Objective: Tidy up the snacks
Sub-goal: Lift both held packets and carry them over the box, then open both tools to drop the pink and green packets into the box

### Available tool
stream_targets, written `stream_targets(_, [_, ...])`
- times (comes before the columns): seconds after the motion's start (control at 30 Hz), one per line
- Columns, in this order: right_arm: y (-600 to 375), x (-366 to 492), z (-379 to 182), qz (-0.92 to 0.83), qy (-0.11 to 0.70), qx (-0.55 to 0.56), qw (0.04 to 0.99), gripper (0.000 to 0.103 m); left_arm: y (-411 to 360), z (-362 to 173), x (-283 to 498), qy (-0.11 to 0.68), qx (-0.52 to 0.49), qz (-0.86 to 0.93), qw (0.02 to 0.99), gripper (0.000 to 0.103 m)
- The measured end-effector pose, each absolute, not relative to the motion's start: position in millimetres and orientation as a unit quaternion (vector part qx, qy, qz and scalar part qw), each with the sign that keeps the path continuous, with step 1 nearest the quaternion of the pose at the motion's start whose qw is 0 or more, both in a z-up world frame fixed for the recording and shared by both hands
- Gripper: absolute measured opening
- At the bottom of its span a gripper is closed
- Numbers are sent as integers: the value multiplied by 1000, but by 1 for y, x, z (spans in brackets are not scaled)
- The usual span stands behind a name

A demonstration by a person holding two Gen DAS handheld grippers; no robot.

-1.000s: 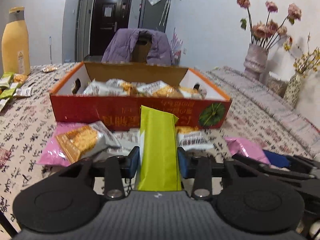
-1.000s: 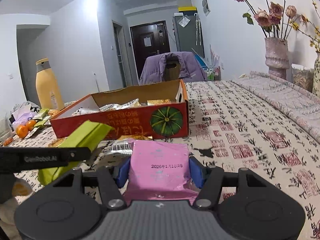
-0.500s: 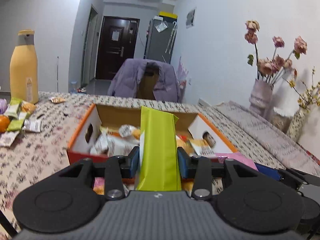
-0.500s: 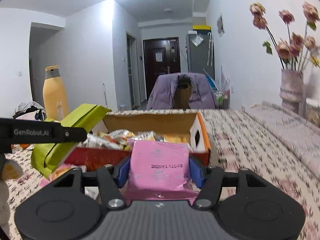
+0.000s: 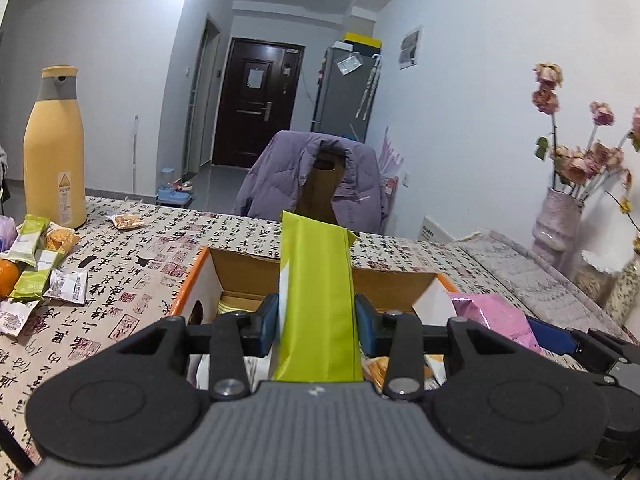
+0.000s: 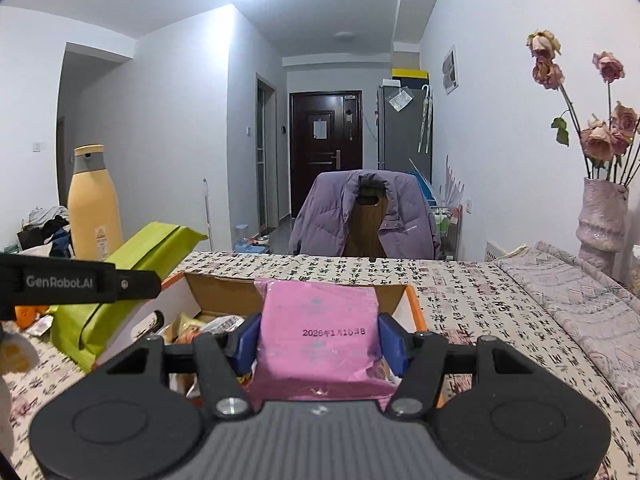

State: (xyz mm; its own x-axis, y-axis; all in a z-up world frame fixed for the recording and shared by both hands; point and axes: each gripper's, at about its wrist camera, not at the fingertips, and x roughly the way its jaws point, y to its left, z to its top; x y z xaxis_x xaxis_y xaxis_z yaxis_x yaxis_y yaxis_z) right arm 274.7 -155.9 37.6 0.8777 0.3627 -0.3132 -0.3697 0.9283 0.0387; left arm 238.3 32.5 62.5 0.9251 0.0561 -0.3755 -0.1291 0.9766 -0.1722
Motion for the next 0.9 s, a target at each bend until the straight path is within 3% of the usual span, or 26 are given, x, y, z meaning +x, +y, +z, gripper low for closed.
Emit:
stream_targets(0.67, [-139, 332, 0, 188, 200, 4, 961, 61, 56, 20, 288, 203, -124, 53, 970, 41])
stream_targets(0.7, [-140, 330, 0, 191, 201, 9, 961, 62, 58, 20, 287, 200, -128, 50, 970, 45])
stream_targets(0.73, [-142, 330, 1, 193, 201, 12, 960, 72, 60, 20, 285, 197, -130, 50, 971, 50])
stream_targets(0.77, [-143, 330, 1, 193, 200, 14, 961, 88, 61, 20, 283, 192, -131, 53, 971, 64])
stream_targets(0.8, [-144, 328, 0, 191, 196, 15, 962, 96, 62, 21, 281, 186, -133, 56, 972, 84])
stream_targets(0.83, [-144, 327, 0, 188, 192, 15, 963, 103, 63, 21, 279, 179, -135, 62, 973, 92])
stream_targets(0.87, [-145, 326, 0, 185, 189, 14, 964, 103, 64, 22, 276, 170, -136, 70, 974, 103])
stream_targets(0.9, [-145, 325, 0, 183, 186, 13, 965, 103, 65, 23, 274, 161, -137, 74, 975, 103])
